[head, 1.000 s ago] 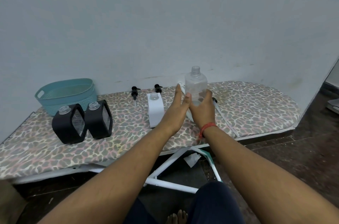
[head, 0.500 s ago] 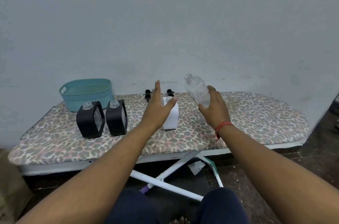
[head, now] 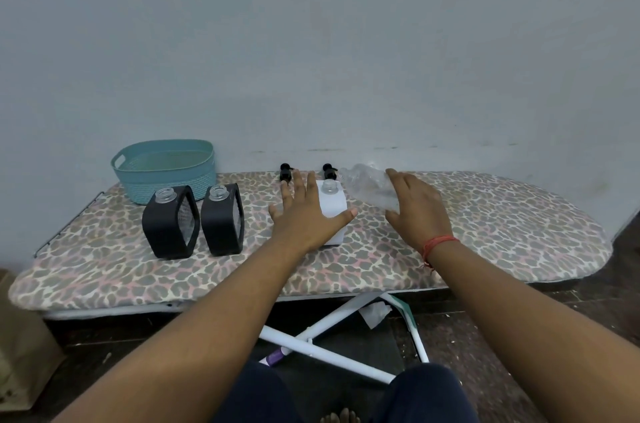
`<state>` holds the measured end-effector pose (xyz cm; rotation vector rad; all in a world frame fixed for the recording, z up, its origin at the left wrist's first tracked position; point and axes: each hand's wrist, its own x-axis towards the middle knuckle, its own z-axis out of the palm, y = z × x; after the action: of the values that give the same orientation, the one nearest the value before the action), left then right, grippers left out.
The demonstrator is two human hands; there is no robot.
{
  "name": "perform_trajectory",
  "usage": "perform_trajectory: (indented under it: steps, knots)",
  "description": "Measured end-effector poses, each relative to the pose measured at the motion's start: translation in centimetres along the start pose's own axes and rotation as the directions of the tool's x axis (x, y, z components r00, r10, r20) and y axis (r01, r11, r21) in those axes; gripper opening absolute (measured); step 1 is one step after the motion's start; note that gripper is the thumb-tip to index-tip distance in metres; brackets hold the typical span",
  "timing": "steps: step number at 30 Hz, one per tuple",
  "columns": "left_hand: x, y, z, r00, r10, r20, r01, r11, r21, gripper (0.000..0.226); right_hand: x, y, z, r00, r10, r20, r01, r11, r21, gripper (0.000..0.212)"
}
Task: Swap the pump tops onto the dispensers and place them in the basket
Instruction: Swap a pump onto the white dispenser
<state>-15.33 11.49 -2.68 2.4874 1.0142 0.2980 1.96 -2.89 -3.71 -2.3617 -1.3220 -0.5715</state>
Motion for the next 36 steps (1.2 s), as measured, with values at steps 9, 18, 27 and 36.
perform_trajectory:
  steps: [9, 18, 27, 36]
  knots:
    - [0.6, -0.1, 0.4, 0.993, 0.033, -0.118, -0.016, 0.990, 0.137, 0.116, 0.9, 0.4, -0.3, 0.998, -0.057, 0.032, 0.060, 0.992, -0.114, 0.080]
    - [0.9, 0.1, 0.3, 0.988, 0.096, -0.123, -0.061, 0.963, 0.263, 0.115, 1.7, 1.1, -1.2, 0.993, -0.111, 0.040, 0.117, 0.968, -0.222, 0.082]
    - [0.6, 0.3, 0.0, 0.993, 0.080, -0.091, -0.051, 0.957, 0.286, 0.111, 2.6, 1.0, -2.3, 0.986, -0.145, 0.085, 0.164, 0.940, -0.298, 0.082]
    - [0.6, 0.3, 0.0, 0.994, 0.070, -0.086, -0.044, 0.962, 0.268, 0.112, 3.6, 0.9, -3.6, 0.973, -0.208, 0.099, 0.230, 0.895, -0.381, 0.080]
